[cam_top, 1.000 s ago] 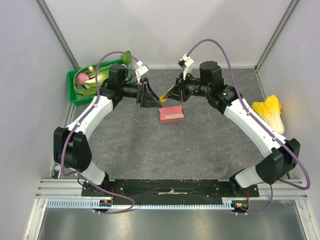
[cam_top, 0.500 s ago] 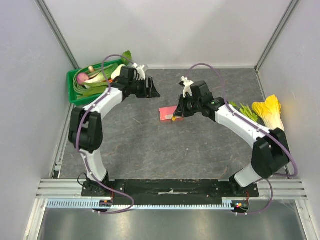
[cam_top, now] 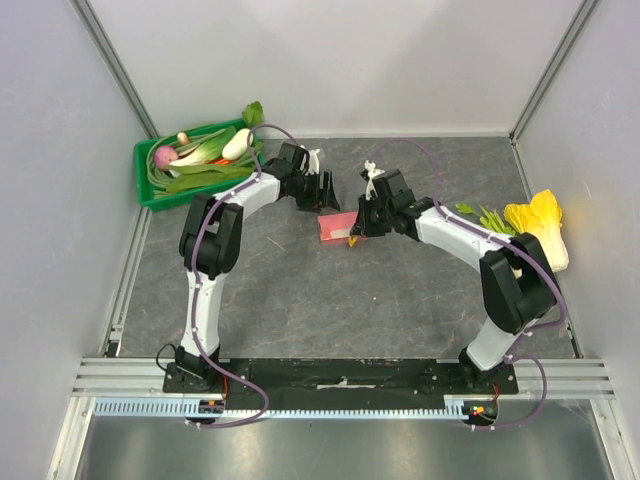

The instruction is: Unpack the express box

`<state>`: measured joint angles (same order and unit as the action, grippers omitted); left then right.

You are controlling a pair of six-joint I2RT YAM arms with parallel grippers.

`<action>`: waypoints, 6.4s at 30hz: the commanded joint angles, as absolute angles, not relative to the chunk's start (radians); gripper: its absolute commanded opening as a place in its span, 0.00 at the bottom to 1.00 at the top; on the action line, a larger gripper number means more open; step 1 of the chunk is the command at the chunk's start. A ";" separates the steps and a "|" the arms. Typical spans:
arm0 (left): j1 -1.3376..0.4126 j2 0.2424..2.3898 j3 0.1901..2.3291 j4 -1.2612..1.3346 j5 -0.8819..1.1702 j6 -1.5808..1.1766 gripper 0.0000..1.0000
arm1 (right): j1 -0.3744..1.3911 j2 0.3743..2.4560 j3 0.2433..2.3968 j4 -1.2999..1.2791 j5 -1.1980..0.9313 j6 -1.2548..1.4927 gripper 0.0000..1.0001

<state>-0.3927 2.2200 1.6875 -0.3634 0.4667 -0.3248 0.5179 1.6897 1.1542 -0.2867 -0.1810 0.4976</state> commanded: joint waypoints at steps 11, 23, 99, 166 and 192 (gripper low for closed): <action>-0.408 2.218 1.614 -0.422 0.587 -0.287 0.53 | 0.476 1.732 1.170 -0.219 -0.039 0.494 0.00; -0.417 2.070 1.370 -0.310 0.796 -0.304 0.51 | 0.430 1.784 1.236 -0.201 -0.008 0.472 0.00; -0.215 2.137 1.259 -0.084 0.773 -0.634 0.21 | 0.456 1.759 1.221 -0.024 -0.269 0.703 0.00; -0.247 1.556 0.985 -0.235 0.078 -0.626 0.43 | 0.560 1.714 1.396 -0.092 -0.204 0.499 0.00; -0.291 2.017 1.500 -0.232 0.638 -0.357 0.60 | 0.778 1.615 0.986 0.193 -0.006 0.353 0.00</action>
<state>-0.2874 2.0071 1.4696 -0.1814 0.5804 -0.4274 0.7807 1.6020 0.9840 0.0761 -0.0765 0.3290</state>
